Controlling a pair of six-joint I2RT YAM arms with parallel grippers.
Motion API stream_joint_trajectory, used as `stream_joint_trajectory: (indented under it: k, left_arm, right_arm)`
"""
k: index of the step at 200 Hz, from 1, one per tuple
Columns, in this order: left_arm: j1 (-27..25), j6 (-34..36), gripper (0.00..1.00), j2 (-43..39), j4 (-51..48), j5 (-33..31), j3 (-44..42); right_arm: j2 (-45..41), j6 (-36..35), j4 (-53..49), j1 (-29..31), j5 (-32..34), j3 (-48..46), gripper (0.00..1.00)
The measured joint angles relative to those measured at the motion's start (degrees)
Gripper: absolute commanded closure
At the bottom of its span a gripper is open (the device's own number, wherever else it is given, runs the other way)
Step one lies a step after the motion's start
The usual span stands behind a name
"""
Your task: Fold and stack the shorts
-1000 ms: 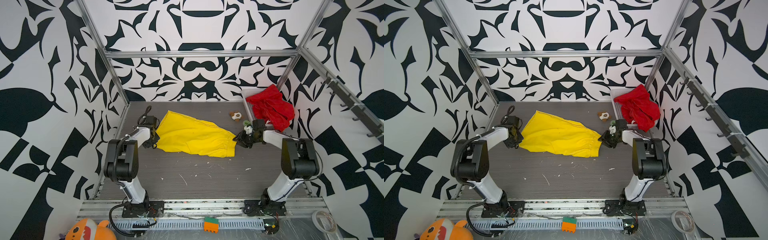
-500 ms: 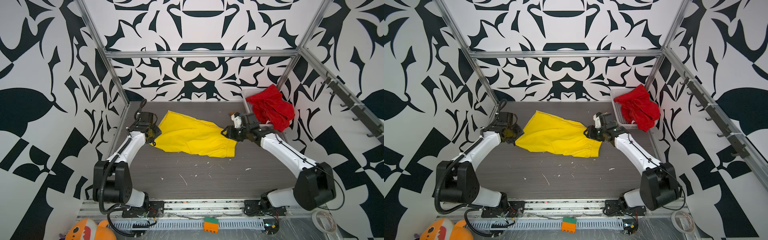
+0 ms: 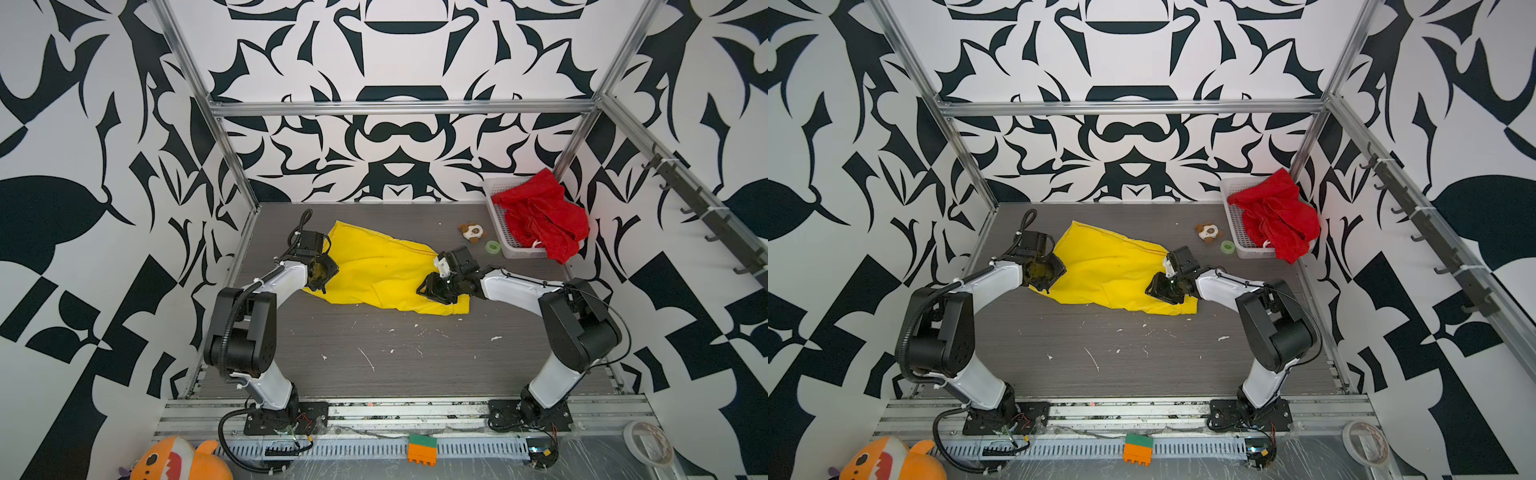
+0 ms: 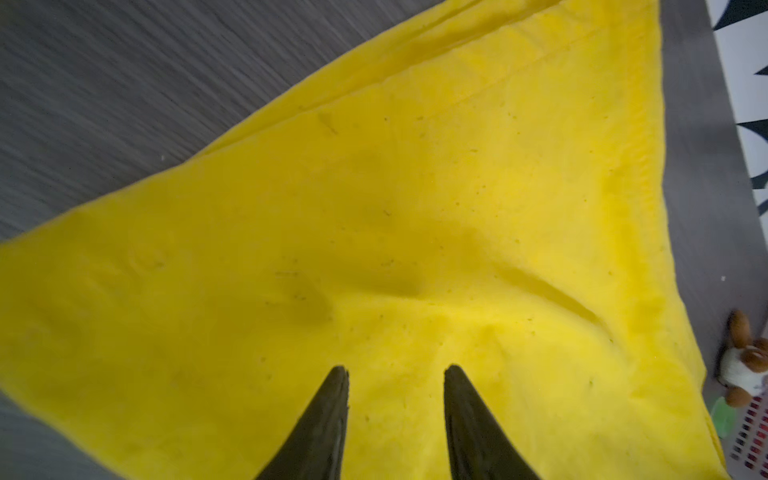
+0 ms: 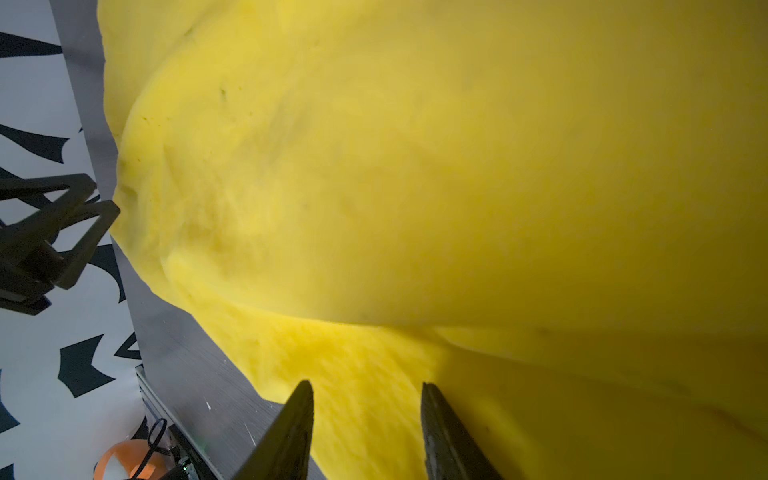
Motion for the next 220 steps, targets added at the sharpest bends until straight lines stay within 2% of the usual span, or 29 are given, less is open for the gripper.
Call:
stream_joint_trajectory:
  k: [29,101,131,176,198,220]
  left_arm:
    - [2.49,-0.04,0.59,3.17,0.85,0.09,-1.68]
    - [5.88,1.05,0.58,-0.5,5.38,0.0,-7.3]
    - [5.88,1.27,0.57,-4.35,3.74,-0.5,-10.73]
    - [6.47,1.95,0.5,-13.97,-2.78,-0.83,-13.86]
    - [5.7,3.13,0.48,-20.39,-4.02,0.52,-12.35]
    - [3.1,5.7,0.48,-21.55,-3.61,3.21,-7.23]
  right_arm:
    - [-0.15,0.0,1.03,-3.21,-1.42,-4.02,0.54]
    - [-1.7,-7.15,-2.14,-8.85,-4.42,-5.35,0.53]
    - [-4.15,-9.2,-4.96,-7.26,-2.97,-6.71,0.52]
    - [-9.94,-11.39,-11.8,-5.55,-1.25,-7.19,0.5]
    - [-15.04,-12.22,-16.5,-5.55,-0.59,-3.93,0.5]
    - [-17.97,-12.09,-17.94,-5.55,-0.44,2.16,0.5]
